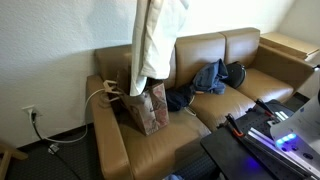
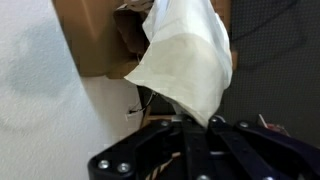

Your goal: Pick the white cloth on the couch and put it in the bag

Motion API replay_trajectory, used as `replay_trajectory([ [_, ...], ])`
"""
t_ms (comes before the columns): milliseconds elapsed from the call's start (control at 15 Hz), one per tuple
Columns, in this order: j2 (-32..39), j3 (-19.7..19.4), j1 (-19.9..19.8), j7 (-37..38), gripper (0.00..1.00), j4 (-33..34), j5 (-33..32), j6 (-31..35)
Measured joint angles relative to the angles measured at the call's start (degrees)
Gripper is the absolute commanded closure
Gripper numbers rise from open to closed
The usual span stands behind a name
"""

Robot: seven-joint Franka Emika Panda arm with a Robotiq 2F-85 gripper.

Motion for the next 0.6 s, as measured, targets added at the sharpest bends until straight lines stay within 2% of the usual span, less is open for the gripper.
replay_trajectory([
  [267,2.0,0.0,-2.7,0.0,0.98,2.4,5.6,-5.8],
  [600,3.1,0.0,-3.6,0.0,0.99,3.6,7.1,-6.4],
])
